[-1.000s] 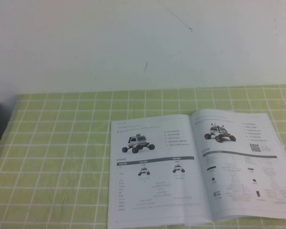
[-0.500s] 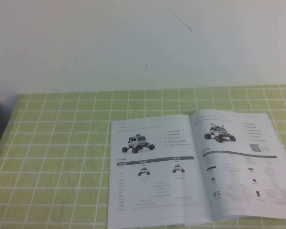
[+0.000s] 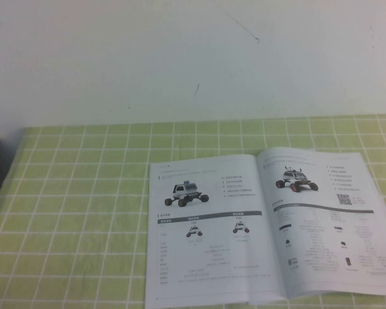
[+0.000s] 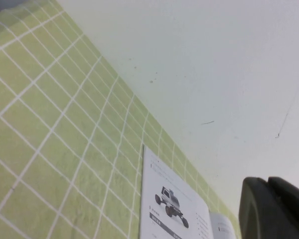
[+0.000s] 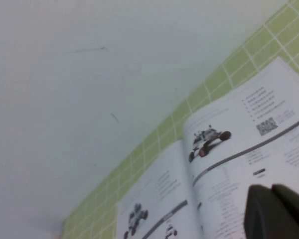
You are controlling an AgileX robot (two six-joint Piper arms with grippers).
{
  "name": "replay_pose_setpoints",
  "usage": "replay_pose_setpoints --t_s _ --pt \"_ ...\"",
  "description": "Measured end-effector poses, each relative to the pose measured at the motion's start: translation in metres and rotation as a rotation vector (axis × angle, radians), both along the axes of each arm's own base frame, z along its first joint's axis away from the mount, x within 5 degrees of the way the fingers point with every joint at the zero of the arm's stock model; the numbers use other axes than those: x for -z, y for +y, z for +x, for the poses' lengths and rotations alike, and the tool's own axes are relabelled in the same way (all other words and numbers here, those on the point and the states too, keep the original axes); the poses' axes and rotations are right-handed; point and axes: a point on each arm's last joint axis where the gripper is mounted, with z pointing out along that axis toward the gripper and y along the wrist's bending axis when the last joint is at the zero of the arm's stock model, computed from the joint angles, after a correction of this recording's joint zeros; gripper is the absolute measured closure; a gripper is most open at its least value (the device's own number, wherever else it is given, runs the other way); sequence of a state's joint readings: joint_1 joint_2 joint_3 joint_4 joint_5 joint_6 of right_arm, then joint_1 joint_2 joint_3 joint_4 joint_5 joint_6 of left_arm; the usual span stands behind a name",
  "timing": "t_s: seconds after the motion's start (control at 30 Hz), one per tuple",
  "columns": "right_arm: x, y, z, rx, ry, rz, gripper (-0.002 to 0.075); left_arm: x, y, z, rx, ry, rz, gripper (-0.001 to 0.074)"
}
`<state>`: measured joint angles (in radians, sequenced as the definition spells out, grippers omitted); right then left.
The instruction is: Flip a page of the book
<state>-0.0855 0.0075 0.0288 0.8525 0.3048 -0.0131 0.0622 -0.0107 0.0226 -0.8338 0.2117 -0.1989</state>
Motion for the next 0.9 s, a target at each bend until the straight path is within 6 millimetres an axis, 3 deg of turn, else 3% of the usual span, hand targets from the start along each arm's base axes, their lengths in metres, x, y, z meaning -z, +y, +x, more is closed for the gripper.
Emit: replay_pose_setpoints --t_s 0.1,0.3,0.67,0.9 --pt "-0.003 0.000 0.000 0.004 -0.023 0.045 0.0729 0.000 -0.001 0.000 0.010 0.006 -0.028 0.0738" --pt "-0.005 -0.002 0.001 -0.007 -0.089 -0.171 0.0729 0.005 -0.005 -0.001 0.063 0.048 0.034 0.0738" --pt "-0.006 -0.001 0.001 -0.046 -0.129 -0.336 0.0729 0.003 -0.006 -0.001 0.073 0.029 0.000 0.0738" --pt "-0.006 -0.001 0.001 -0.061 -0.145 -0.416 0.0729 -0.007 0.002 0.001 -0.032 -0.066 -0.094 0.0738"
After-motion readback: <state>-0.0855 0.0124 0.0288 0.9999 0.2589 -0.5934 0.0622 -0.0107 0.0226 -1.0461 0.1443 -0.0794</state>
